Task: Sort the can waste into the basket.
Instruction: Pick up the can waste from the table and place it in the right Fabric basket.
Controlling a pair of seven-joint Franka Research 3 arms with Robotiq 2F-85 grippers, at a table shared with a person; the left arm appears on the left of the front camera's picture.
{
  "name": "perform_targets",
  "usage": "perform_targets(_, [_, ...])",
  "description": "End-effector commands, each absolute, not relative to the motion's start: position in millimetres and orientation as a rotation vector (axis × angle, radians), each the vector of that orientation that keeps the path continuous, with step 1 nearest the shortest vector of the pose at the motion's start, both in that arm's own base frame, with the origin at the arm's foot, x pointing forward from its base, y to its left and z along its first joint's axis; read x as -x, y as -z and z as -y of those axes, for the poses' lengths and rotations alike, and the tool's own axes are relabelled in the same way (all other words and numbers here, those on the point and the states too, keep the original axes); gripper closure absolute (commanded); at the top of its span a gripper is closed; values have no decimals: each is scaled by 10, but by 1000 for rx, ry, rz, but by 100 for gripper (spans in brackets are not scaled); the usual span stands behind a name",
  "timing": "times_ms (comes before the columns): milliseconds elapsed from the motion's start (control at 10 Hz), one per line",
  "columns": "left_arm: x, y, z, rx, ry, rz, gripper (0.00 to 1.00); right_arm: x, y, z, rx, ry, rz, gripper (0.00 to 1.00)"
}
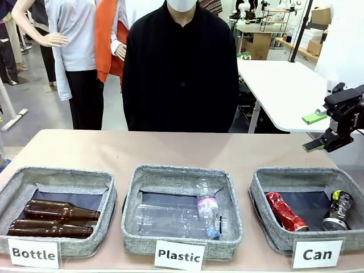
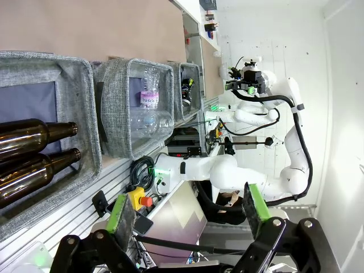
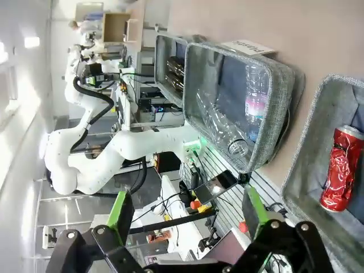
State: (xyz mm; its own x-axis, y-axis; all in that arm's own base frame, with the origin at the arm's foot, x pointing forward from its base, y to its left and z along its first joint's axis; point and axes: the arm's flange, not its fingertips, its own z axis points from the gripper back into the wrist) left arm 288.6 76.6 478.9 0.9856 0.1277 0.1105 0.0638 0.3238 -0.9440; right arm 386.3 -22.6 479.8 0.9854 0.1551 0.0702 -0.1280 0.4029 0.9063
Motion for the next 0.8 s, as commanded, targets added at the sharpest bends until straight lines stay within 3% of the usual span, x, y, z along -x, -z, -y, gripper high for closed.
perform_targets(0, [-2866, -4785, -784, 1238, -27, 175, 0, -3864, -4828, 293, -1143, -200, -16, 0])
perform_targets(700, [-2866, -4785, -784, 1238, -27, 175, 0, -3864, -4828, 293, -1143, -200, -16, 0])
